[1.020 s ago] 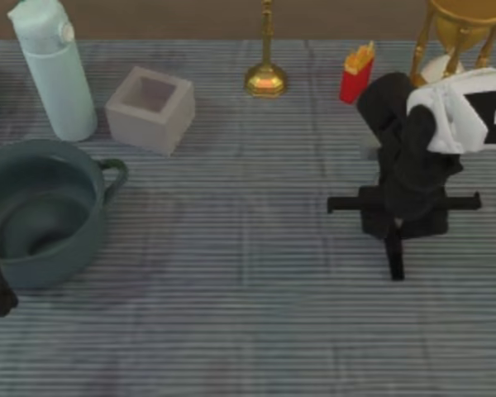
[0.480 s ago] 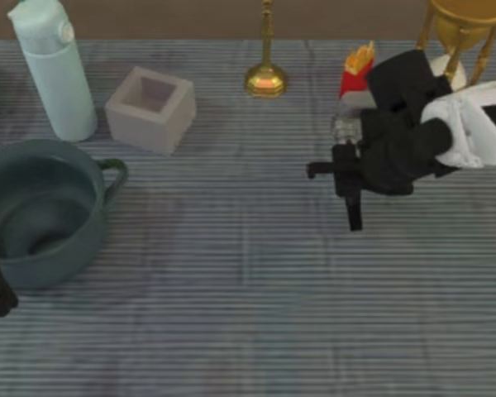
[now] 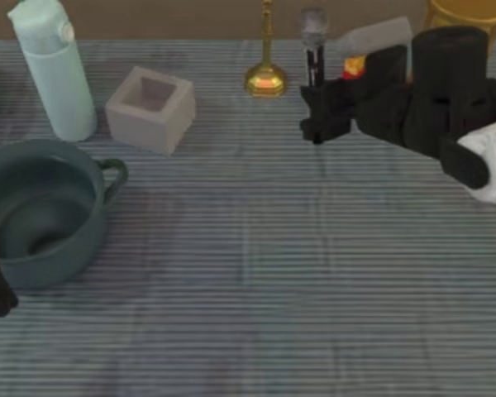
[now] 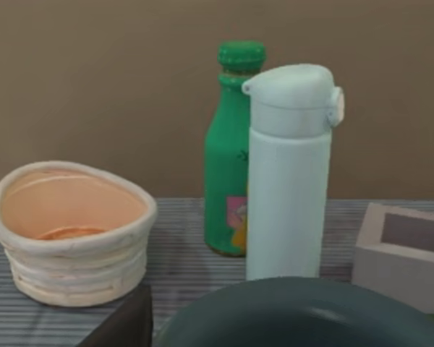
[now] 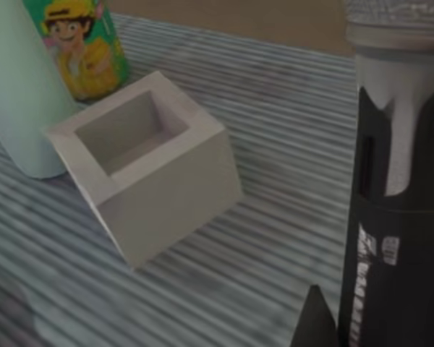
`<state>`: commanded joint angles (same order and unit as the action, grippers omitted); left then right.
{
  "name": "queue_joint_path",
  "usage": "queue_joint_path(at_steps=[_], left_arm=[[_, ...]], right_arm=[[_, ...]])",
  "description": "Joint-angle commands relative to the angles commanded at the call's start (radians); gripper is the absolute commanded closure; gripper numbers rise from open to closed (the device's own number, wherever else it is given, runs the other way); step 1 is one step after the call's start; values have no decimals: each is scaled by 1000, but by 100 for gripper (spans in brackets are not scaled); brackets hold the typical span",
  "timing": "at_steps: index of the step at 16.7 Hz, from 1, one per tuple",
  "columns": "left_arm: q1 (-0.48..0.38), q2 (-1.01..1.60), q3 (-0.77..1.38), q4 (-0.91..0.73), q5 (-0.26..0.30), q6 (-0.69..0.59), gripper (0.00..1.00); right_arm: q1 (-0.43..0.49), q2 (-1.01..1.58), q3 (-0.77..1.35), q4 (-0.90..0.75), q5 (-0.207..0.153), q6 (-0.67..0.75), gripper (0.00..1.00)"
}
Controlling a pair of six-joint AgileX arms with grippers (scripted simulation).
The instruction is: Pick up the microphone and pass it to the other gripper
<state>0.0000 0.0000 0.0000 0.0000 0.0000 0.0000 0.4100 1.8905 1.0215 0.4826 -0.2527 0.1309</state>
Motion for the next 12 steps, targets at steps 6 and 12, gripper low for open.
queue_joint_path(at_steps=[6,12], left_arm=[[0,0,0,0,0,0,0],[0,0,0,0,0,0,0]], right_arm=[[-5,-119,-103,342,-98,-103,100],[-2,-129,-108,370,-107,-111,100]])
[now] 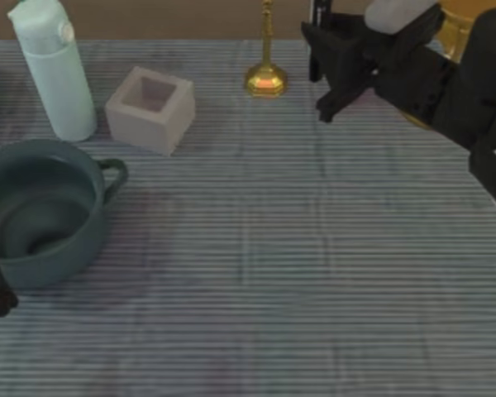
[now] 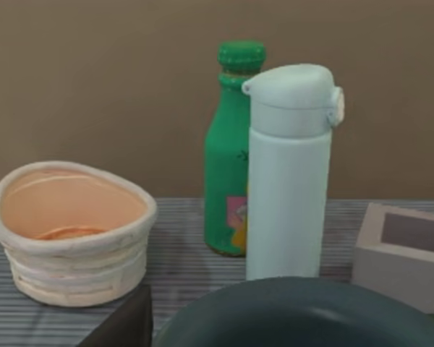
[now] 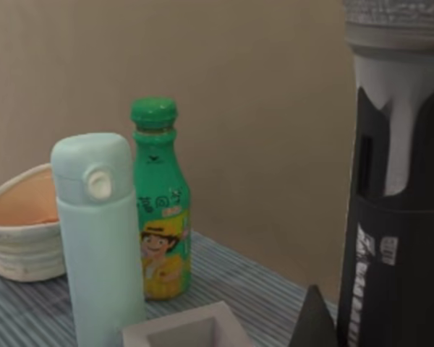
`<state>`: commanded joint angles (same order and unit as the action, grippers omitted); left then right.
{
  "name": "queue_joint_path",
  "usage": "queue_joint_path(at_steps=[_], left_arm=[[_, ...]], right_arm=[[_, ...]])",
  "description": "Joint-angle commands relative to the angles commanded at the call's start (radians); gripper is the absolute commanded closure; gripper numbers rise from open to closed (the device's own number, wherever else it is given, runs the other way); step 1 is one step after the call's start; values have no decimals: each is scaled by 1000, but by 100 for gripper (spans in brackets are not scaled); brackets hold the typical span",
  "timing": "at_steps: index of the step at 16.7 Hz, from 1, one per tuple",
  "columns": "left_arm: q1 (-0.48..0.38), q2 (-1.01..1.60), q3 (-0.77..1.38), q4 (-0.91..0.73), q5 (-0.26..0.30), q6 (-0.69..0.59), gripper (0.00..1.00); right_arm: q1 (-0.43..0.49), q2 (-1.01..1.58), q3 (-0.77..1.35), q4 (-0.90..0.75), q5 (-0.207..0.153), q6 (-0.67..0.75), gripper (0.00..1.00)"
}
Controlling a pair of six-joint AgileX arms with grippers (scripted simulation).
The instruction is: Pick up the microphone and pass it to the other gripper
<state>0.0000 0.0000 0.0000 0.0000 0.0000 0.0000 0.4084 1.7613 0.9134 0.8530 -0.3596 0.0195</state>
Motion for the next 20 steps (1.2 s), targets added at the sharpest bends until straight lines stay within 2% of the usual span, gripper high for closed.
queue_joint_path(at_steps=[1,3,8,10,20], left_arm=[[0,0,0,0,0,0,0],[0,0,0,0,0,0,0],[0,0,0,0,0,0,0],[0,0,0,0,0,0,0],[0,0,0,0,0,0,0]], right_arm=[[3,-3,-1,-2,3,0,100],[33,-39,-16,-17,33,2,100],[176,-197,-78,-83,168,11,100],[214,-237,-92,-98,202,13,100],[218,-241,-93,-100,205,13,100]])
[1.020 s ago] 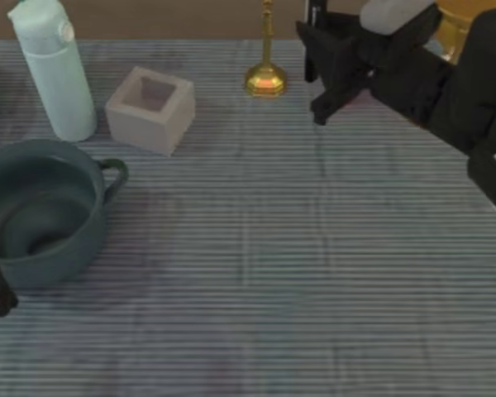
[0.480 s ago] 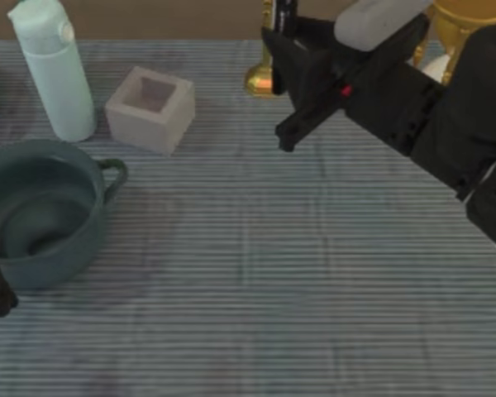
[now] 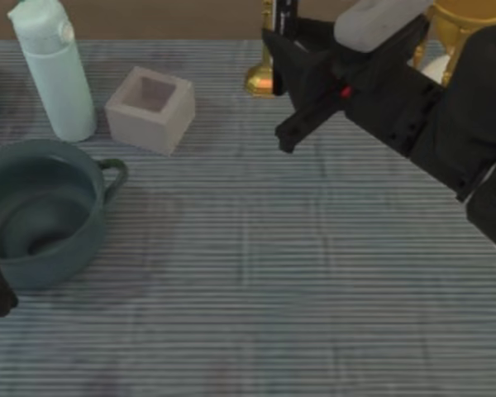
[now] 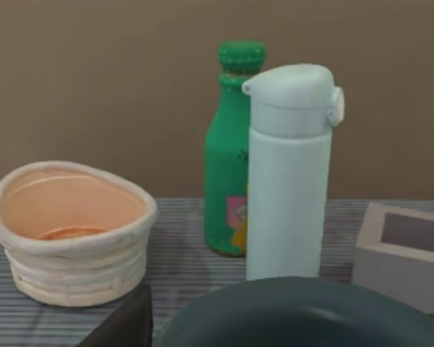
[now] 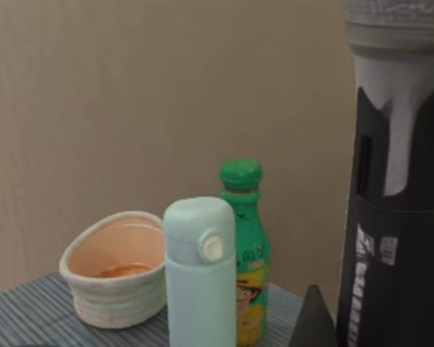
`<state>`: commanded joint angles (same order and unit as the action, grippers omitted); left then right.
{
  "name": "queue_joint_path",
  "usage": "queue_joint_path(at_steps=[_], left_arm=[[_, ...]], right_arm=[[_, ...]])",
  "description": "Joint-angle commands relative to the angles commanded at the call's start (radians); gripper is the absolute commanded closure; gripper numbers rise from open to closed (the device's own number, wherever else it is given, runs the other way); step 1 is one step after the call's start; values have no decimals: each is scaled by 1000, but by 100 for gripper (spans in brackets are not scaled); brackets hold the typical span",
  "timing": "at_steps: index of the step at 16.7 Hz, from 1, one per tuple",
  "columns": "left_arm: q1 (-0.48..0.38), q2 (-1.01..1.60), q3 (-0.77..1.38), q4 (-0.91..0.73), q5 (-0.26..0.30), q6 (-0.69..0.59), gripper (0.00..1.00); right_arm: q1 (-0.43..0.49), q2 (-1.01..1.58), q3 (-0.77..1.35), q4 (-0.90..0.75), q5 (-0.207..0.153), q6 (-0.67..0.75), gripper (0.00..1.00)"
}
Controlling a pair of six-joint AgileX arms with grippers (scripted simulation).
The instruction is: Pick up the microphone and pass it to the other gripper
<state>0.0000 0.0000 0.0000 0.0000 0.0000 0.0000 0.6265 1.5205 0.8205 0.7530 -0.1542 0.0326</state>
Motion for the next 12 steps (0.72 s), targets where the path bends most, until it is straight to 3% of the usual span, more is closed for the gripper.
queue_joint_path(at_steps=[5,12], left_arm=[[-44,68,57,28,19,4,0],[-272,530,355,166,113,28,0]], right_arm=[[0,0,0,0,0,0,100],[0,0,0,0,0,0,100]])
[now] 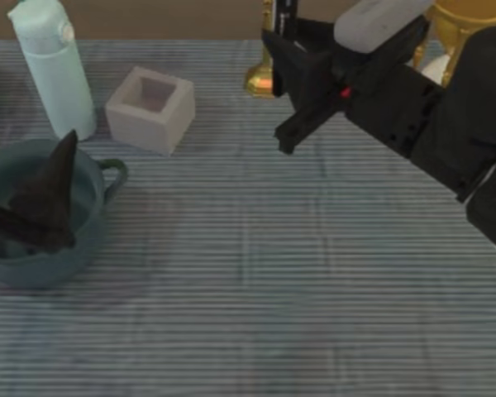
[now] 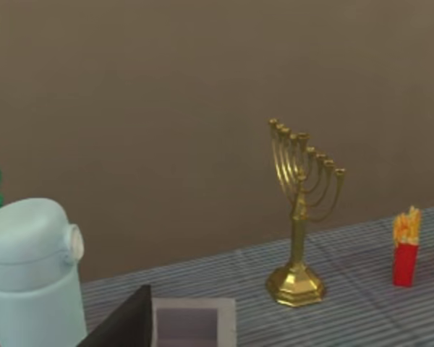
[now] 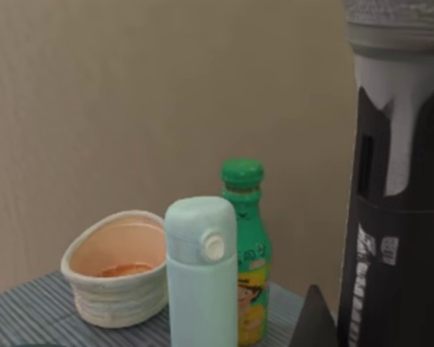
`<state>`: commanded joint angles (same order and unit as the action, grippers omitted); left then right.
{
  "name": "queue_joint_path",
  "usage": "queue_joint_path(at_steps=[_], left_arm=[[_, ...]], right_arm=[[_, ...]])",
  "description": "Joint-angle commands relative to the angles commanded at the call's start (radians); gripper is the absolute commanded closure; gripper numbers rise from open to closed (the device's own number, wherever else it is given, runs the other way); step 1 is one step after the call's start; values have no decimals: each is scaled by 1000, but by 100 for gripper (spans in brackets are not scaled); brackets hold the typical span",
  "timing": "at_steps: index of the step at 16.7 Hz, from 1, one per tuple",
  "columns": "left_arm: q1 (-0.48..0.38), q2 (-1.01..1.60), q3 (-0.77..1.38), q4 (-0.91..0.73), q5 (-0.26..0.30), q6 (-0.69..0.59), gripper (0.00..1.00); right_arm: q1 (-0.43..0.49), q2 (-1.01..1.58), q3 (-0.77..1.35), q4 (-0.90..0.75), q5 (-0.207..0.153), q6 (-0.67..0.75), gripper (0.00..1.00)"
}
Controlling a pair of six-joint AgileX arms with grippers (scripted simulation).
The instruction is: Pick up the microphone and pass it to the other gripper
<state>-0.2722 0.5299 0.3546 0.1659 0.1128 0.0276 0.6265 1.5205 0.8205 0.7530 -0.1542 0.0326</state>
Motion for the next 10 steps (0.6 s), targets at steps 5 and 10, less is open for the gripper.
queue_joint_path(at_steps=[5,10], left_arm=[[-171,353,218,100,71,16,0],[-275,546,359,169,115,28,0]], right_arm=[[0,0,0,0,0,0,100],[0,0,0,0,0,0,100]])
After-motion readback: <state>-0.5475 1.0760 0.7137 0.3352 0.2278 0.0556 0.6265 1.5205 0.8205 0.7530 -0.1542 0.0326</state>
